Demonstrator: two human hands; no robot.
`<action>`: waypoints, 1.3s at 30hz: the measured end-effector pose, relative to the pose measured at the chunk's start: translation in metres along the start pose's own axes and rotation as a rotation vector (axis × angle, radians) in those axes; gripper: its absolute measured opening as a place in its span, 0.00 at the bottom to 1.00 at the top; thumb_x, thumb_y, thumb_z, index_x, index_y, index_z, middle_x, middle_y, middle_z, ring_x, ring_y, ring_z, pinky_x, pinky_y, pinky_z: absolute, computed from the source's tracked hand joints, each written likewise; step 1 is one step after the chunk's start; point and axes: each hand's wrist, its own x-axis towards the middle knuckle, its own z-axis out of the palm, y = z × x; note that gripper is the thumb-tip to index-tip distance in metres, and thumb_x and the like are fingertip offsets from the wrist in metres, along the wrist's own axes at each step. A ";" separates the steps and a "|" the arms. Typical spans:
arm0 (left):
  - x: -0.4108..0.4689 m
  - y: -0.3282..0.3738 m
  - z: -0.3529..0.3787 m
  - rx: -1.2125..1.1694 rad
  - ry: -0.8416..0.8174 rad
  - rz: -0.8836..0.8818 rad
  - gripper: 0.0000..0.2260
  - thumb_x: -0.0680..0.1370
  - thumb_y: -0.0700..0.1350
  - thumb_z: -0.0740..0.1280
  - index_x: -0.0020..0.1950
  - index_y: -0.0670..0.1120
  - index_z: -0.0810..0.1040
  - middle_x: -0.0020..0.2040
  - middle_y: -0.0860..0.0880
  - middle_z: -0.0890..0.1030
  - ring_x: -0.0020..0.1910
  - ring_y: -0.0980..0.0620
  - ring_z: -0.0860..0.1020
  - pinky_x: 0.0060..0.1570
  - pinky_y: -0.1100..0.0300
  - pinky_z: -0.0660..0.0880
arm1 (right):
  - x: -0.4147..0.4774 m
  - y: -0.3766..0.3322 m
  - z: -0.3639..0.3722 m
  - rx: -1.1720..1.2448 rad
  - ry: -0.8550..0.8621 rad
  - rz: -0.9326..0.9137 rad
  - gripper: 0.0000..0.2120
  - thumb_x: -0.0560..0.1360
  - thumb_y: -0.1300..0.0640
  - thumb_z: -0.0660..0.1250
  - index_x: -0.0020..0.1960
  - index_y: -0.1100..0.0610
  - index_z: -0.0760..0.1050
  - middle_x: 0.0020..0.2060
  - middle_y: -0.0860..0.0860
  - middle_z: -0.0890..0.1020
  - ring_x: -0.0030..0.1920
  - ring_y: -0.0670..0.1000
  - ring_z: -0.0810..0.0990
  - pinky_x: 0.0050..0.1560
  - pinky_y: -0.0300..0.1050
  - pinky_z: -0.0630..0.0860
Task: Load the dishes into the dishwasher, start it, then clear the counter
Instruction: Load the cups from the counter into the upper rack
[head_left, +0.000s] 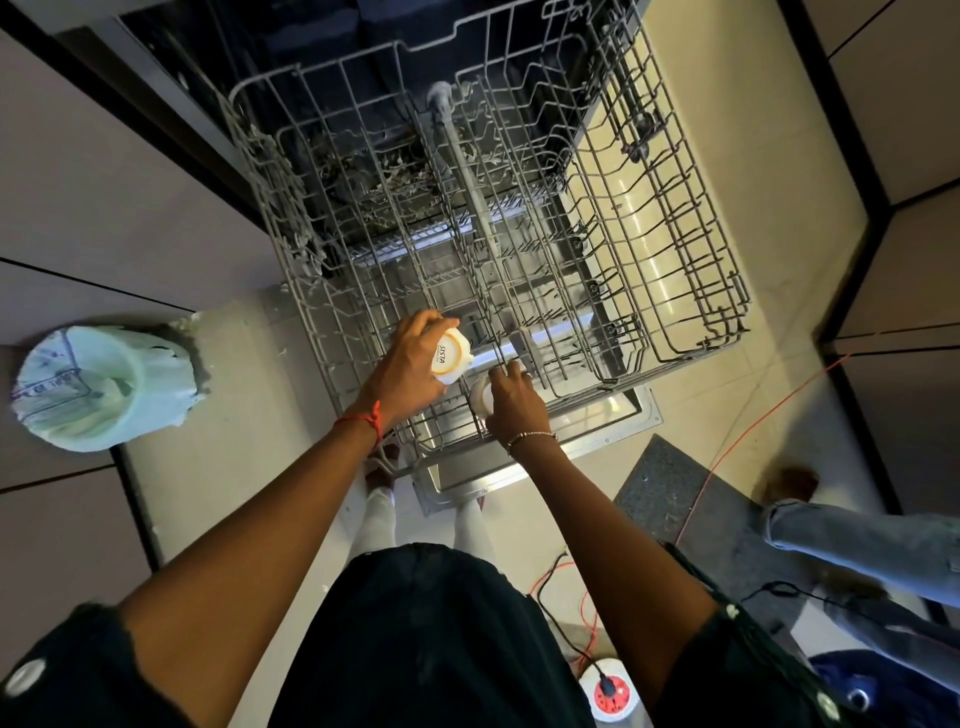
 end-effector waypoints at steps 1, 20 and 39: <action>0.000 0.000 0.000 0.000 0.000 0.000 0.30 0.66 0.32 0.73 0.67 0.40 0.69 0.63 0.41 0.69 0.64 0.43 0.66 0.55 0.60 0.66 | 0.000 -0.001 0.001 -0.038 0.002 -0.023 0.24 0.73 0.65 0.65 0.67 0.63 0.63 0.67 0.61 0.64 0.66 0.61 0.65 0.59 0.51 0.73; -0.003 0.001 0.003 -0.009 -0.007 -0.023 0.31 0.66 0.31 0.72 0.68 0.41 0.68 0.63 0.41 0.68 0.65 0.44 0.64 0.56 0.62 0.65 | 0.009 0.019 -0.001 0.184 -0.061 0.002 0.38 0.65 0.59 0.75 0.70 0.58 0.61 0.68 0.58 0.63 0.67 0.60 0.62 0.61 0.59 0.71; 0.009 0.010 -0.003 -0.252 0.071 -0.044 0.45 0.67 0.35 0.75 0.76 0.47 0.50 0.65 0.40 0.68 0.65 0.45 0.69 0.63 0.52 0.69 | 0.034 -0.004 -0.052 0.380 0.218 -0.486 0.33 0.61 0.64 0.77 0.64 0.67 0.71 0.55 0.62 0.76 0.53 0.58 0.78 0.48 0.32 0.70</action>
